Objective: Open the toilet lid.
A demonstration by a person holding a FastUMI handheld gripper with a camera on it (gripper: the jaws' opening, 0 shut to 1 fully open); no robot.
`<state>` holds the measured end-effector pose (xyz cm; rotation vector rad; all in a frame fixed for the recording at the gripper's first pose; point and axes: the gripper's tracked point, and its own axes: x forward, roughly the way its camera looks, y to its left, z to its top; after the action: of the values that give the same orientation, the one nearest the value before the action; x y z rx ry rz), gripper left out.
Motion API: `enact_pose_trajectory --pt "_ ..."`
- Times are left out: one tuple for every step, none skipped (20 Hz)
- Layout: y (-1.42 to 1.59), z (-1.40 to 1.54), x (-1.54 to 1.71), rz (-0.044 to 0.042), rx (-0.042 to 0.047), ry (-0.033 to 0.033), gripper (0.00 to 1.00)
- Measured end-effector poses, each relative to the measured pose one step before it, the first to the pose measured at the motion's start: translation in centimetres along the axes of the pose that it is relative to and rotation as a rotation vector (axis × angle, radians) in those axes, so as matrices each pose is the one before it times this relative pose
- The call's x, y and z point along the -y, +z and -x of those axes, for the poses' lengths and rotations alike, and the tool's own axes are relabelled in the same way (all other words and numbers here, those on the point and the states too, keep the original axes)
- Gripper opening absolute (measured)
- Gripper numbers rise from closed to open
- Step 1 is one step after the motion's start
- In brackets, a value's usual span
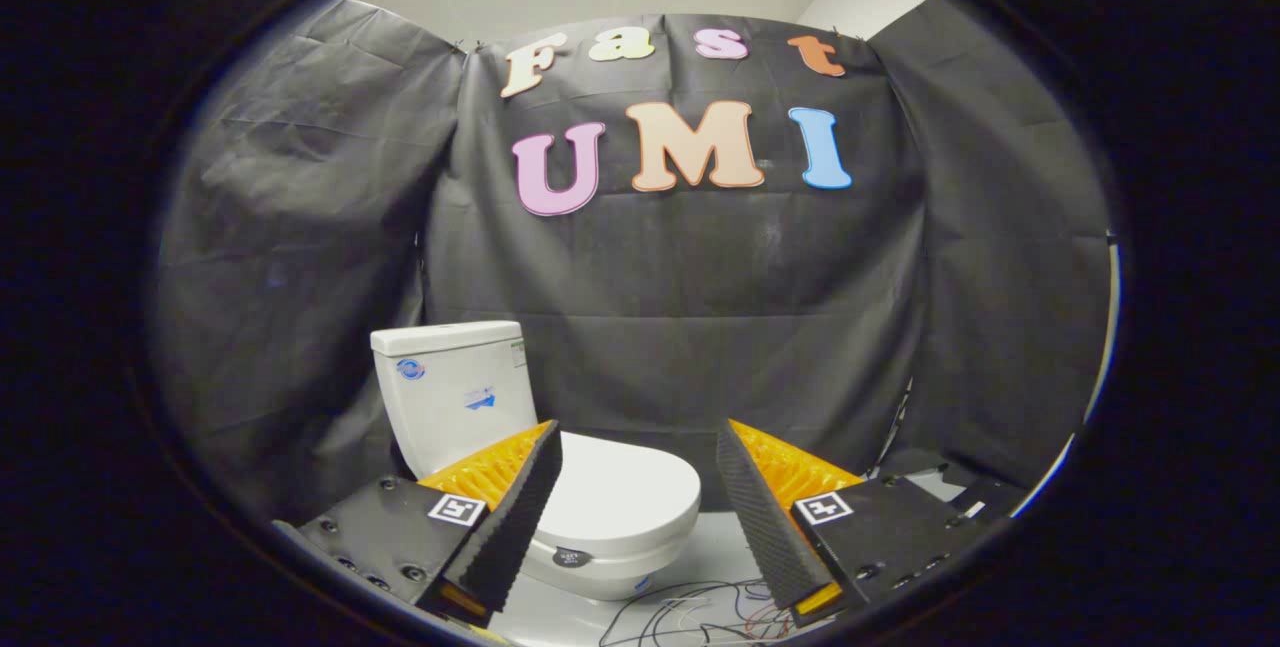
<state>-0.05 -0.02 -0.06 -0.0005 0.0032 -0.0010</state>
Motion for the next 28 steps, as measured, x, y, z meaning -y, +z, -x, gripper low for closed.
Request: enact_pose_trajectory --pt "0.057 0.019 0.022 -0.00049 0.00053 -0.00042 0.96" --pt "0.084 -0.089 0.063 0.00123 0.00355 -0.00238 0.97" --pt "0.034 -0.226 0.047 -0.00603 -0.00111 -0.00225 0.97" --pt "-0.362 -0.148 -0.192 0.01213 -0.00232 0.00117 0.96" --pt "-0.217 -0.453 0.223 -0.00403 -0.01575 -0.00248 0.96" --pt "-0.844 -0.975 -0.138 0.00096 -0.02894 -0.00161 0.97" --pt "-0.341 -1.077 -0.131 0.00219 -0.02335 -0.00153 0.97" --pt "0.145 -1.407 -0.131 0.0083 -0.00722 -0.00296 0.97" --pt "0.435 -0.959 -0.142 0.015 0.00454 -0.00323 0.97" --pt "0.26 -0.762 -0.089 0.02301 0.01421 -0.00342 0.97" --pt "0.475 -0.766 -0.471 0.02651 0.01556 0.00552 0.97" --pt "0.567 -0.743 -0.795 0.00213 0.02803 0.01155 0.97" --pt "0.411 -0.844 -1.041 -0.01023 0.01705 0.02036 0.97" --pt "0.055 -0.794 -0.92 0.00339 -0.00103 0.00162 0.96" --pt "0.096 -0.356 -0.421 0.00487 0.01219 -0.01383 0.97" --pt "0.414 -0.029 -0.663 -0.00084 0.02183 -0.0123 0.98" --pt "0.215 0.224 -1.2 0.00053 0.0227 -0.00145 0.98" --pt "0.023 0.365 -1.084 0.00293 0.01937 -0.0105 0.98" --pt "-0.259 0.688 -0.997 0.00995 0.00615 -0.00566 0.98" --pt "-0.439 0.821 -0.869 0.00589 0.005 -0.01415 0.98" --pt "-0.487 1.115 -1.145 0.00472 -0.00292 0.00175 0.98" --pt "-0.458 1.078 -1.124 0.00432 -0.00986 0.00861 0.98" --pt "-0.523 1.156 -0.551 0.00004 -0.01089 -0.00862 0.98" --pt "-0.322 1.101 -0.642 -0.00654 -0.01182 0.0008 0.98" --pt "-0.303 1.071 -0.521 -0.01234 -0.0101 -0.00672 0.98" --pt "-0.075 1.047 -0.255 -0.00264 -0.00281 -0.00877 0.98" --pt "-0.051 0.977 -0.094 -0.0025 -0.00006 -0.01752 0.98" --pt "-0.182 0.687 -0.191 0.00051 0.00506 -0.00299 0.98"
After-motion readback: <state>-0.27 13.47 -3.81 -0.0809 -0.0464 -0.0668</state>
